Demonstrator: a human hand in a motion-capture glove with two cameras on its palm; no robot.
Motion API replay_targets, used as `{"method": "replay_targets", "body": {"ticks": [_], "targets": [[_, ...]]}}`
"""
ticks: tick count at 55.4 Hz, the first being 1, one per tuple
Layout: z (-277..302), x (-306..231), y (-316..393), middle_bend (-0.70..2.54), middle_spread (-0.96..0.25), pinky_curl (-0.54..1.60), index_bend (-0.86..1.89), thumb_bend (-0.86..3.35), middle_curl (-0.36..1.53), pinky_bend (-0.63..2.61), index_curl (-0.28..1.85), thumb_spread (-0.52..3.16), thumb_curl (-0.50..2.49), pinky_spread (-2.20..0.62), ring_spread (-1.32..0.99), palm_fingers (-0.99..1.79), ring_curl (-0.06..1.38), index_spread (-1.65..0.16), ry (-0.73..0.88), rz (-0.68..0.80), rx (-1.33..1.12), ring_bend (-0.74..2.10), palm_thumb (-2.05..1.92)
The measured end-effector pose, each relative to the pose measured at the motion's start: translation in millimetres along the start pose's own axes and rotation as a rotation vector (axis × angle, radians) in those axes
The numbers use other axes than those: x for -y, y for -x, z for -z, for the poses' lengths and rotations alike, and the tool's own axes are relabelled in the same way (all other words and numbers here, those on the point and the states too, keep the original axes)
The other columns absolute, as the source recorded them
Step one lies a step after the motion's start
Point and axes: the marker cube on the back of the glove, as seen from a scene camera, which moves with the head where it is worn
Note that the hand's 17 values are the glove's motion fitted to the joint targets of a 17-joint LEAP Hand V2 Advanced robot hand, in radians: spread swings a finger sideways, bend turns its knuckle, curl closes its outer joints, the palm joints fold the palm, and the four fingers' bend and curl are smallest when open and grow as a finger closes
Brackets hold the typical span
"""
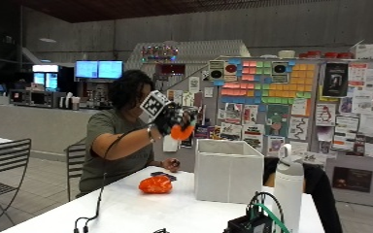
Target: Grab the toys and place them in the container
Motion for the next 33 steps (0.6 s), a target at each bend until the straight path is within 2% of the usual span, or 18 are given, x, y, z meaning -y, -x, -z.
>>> {"method": "replay_targets", "body": {"ticks": [6,9,12,13,17,19,23,26,28,29,30,31,33], "targets": [[9.6,71.7,59.5,0.94,-0.44,0.58,0.35,0.10,0.73,1.18,0.57,0.58,0.80,-0.42,-0.42,1.07,0.60,-0.43,-0.055,-0.142,0.003,1.31,0.61],[3.0,95.3,78.2,0.95,-0.44,0.59,0.35,0.09,0.75,1.19,0.59,0.58,0.82,-0.42,-0.42,1.06,0.61,-0.44,-0.054,-0.105,-0.042,1.32,0.61],[-8.7,115.3,98.7,0.95,-0.44,0.59,0.36,0.09,0.77,1.19,0.61,0.57,0.84,-0.42,-0.42,1.06,0.62,-0.44,-0.044,-0.123,0.015,1.32,0.61],[-14.9,120.1,103.8,0.95,-0.44,0.59,0.36,0.09,0.77,1.19,0.62,0.57,0.84,-0.42,-0.42,1.05,0.62,-0.44,-0.036,-0.111,0.033,1.32,0.61],[-46.9,123.5,110.3,0.93,-0.44,0.59,0.35,0.07,0.79,1.20,0.65,0.57,0.87,-0.42,-0.41,1.03,0.63,-0.45,0.005,0.096,-0.025,1.33,0.61],[-63.5,125.3,113.3,0.91,-0.44,0.59,0.35,0.07,0.79,1.19,0.67,0.57,0.88,-0.41,-0.41,0.98,0.63,-0.45,0.039,0.089,-0.046,1.31,0.60],[-101.7,126.3,121.6,0.85,-0.44,0.57,0.33,0.05,0.79,1.14,0.70,0.60,0.89,-0.40,-0.40,0.80,0.61,-0.46,0.178,-0.034,-0.052,1.24,0.59],[-120.4,121.2,126.3,0.76,-0.42,0.54,0.26,0.03,0.76,1.03,0.71,0.74,0.86,-0.34,-0.38,0.46,0.60,-0.45,0.269,-0.070,0.001,1.22,0.56],[-128.1,117.4,126.5,0.76,-0.42,0.53,0.26,0.01,0.76,1.00,0.71,0.81,0.84,-0.31,-0.38,0.43,0.59,-0.45,0.304,-0.092,0.009,1.19,0.53],[-130.7,114.8,124.2,0.73,-0.40,0.51,0.28,-0.05,0.74,0.96,0.70,0.89,0.80,-0.27,-0.38,0.29,0.55,-0.47,0.315,-0.096,0.000,1.08,0.42],[-132.5,111.5,120.5,0.58,-0.36,0.52,0.32,-0.12,0.69,0.97,0.70,0.92,0.75,-0.22,-0.35,-0.04,0.51,-0.48,0.325,-0.086,-0.018,0.93,0.30],[-133.5,107.8,116.3,0.55,-0.35,0.54,0.37,-0.12,0.69,0.98,0.72,0.94,0.72,-0.19,-0.33,-0.13,0.53,-0.48,0.334,-0.068,-0.041,0.88,0.24],[-133.3,101.3,109.3,0.49,-0.32,0.50,0.35,-0.10,0.66,0.97,0.69,0.98,0.68,-0.15,-0.31,-0.11,0.49,-0.49,0.343,-0.064,-0.082,0.79,0.17]]}}
